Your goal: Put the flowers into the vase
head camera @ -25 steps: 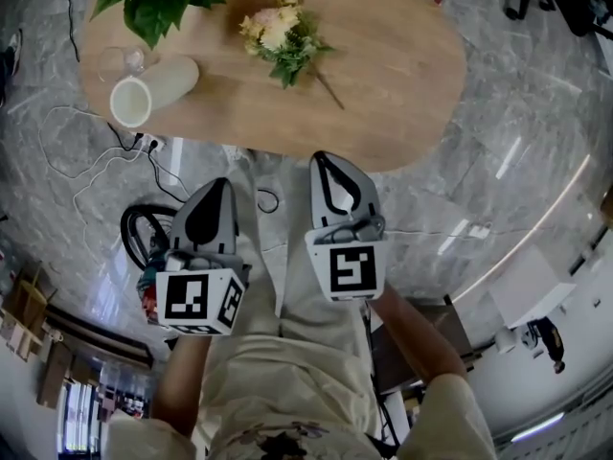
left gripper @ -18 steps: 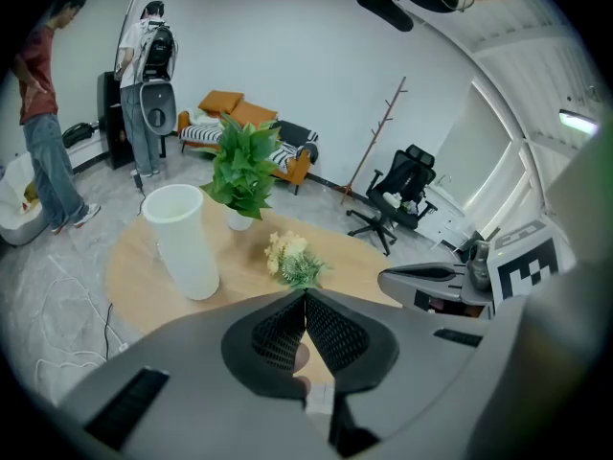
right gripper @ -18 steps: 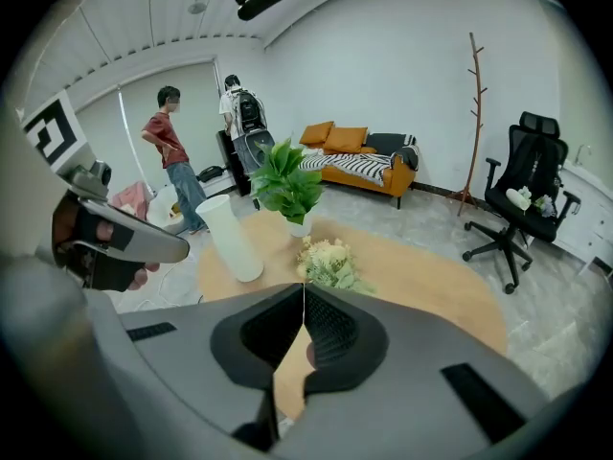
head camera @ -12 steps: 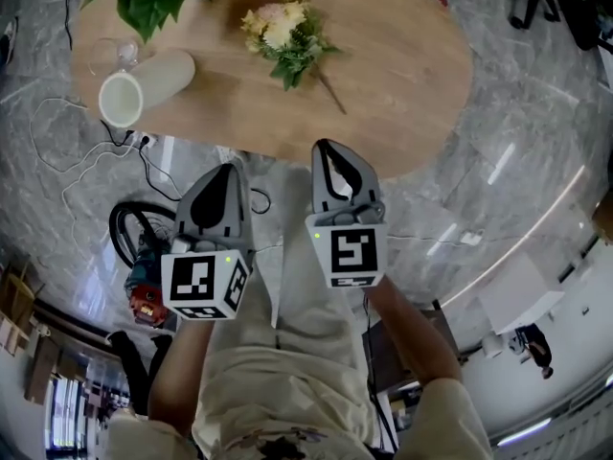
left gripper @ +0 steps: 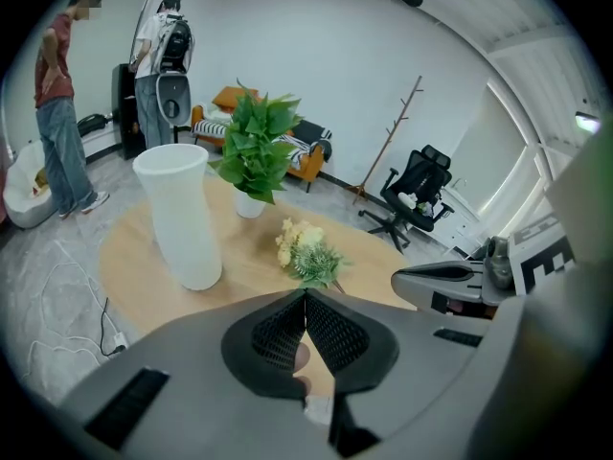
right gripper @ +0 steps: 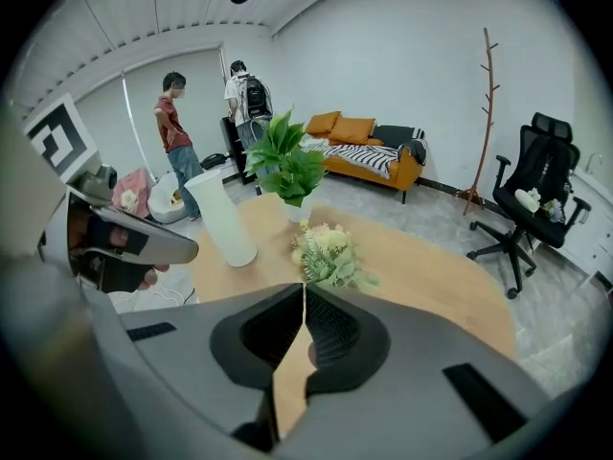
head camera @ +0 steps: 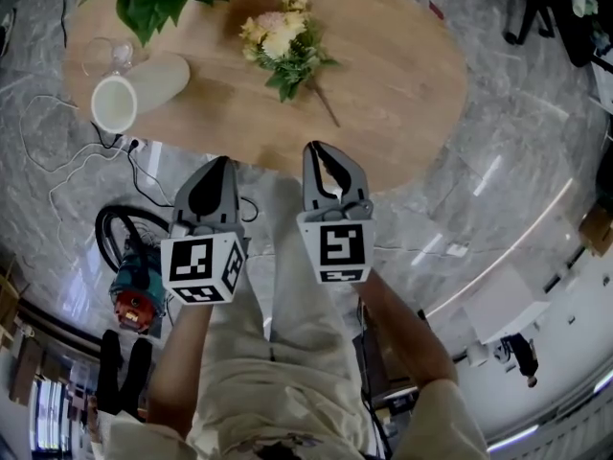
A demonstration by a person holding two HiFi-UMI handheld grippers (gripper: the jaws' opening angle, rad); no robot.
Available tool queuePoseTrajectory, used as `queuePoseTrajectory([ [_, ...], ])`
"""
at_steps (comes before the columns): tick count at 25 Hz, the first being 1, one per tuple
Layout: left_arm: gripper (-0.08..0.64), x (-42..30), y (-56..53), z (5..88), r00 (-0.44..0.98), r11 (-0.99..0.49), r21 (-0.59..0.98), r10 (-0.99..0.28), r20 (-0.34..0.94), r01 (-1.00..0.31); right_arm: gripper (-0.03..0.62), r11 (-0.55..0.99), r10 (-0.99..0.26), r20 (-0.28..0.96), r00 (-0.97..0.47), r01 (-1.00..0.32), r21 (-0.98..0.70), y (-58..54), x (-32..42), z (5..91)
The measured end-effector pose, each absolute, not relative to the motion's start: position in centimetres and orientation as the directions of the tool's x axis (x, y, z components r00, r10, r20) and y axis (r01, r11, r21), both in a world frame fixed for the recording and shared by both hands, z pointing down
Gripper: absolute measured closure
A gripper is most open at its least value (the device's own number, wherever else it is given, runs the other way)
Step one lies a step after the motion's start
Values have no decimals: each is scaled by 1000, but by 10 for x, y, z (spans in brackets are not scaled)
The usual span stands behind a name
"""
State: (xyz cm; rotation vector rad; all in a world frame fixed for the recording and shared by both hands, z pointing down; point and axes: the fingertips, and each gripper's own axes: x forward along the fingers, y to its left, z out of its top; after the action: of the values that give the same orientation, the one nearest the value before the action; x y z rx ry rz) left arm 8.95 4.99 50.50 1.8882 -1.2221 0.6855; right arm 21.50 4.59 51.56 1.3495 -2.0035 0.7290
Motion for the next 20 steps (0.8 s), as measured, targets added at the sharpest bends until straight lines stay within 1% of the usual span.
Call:
queuePoseTrajectory([
  [5,552,90,46,519,388,-234,310,-506,771,-921,586,330,-585,759,-284,-939,-97,41,219,532],
  [20,552,96,45,553,412,-239,337,-459,787,-910,585,347,-556,790,-258,-936,-61,28,221,572],
])
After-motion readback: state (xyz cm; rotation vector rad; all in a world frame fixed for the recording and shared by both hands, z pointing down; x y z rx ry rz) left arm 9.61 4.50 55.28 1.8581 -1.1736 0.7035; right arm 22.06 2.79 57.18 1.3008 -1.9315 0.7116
